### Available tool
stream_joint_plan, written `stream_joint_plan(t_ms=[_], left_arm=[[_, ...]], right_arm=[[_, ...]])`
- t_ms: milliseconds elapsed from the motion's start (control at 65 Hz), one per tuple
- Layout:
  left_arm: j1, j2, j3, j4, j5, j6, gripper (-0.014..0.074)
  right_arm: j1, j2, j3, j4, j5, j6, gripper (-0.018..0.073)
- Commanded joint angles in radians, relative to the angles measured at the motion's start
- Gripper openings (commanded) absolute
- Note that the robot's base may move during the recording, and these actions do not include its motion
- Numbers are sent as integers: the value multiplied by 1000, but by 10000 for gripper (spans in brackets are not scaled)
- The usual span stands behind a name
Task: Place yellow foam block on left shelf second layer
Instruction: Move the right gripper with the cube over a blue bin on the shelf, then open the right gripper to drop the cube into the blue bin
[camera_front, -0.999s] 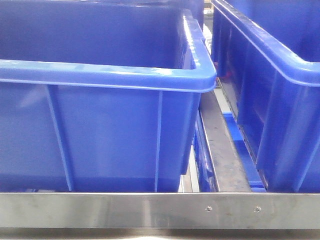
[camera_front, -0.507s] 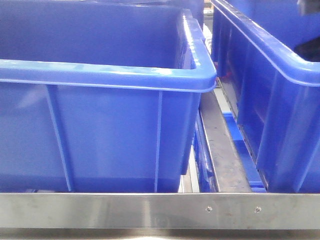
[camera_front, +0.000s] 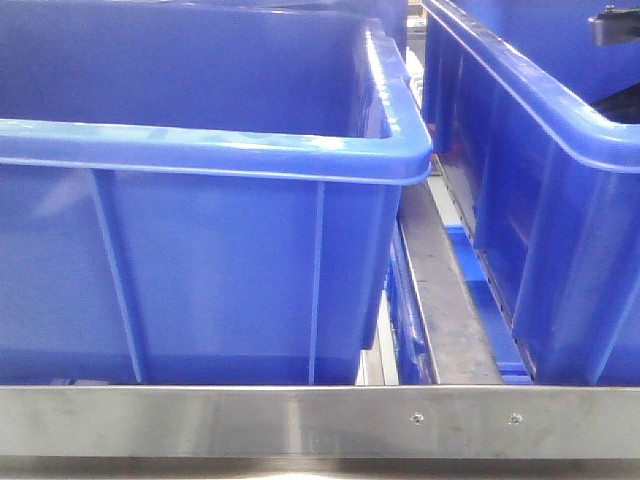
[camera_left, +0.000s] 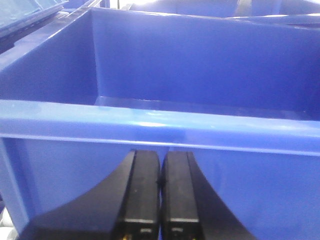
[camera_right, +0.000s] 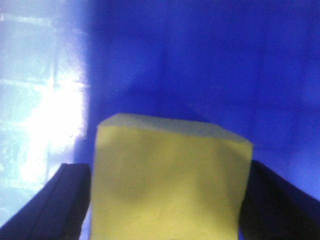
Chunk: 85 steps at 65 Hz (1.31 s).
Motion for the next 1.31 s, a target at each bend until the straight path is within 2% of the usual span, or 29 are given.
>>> stream_joint_plan(t_ms=[0,200,277,323,492,584,846,1015,1138,1291], left_arm=[[-5,7,26,-7,-88,-4,136],[-5,7,26,-7,-88,-4,136],[-5,7,26,-7,-88,-4,136],[-5,7,26,-7,-88,-4,136],[-5,7,26,-7,-88,-4,136],[-5,7,26,-7,-88,-4,136],[-5,7,26,-7,-88,-4,136],[-5,7,26,-7,-88,-4,136],[-5,7,26,-7,-88,-4,136],[-5,7,26,-7,-88,-4,136]], right_arm=[[-8,-85,-36,-8,-31,-6,624],[-8,-220,-33,-15,-11,-6,619],[-8,-278,-32,-13,10,-6,576],[-8,-312,-28,-4,23,-6,520],[-8,-450,34,20,25,-6,176],[-8,-534,100,27,19,-6,47],[-8,-813,415,45,-119,-6,55],[-8,-1026,594,114,-166,-6,55],[-8,-1190,676,145,-167,-6,55],[-8,-1353,708,146,-97,-5,55]])
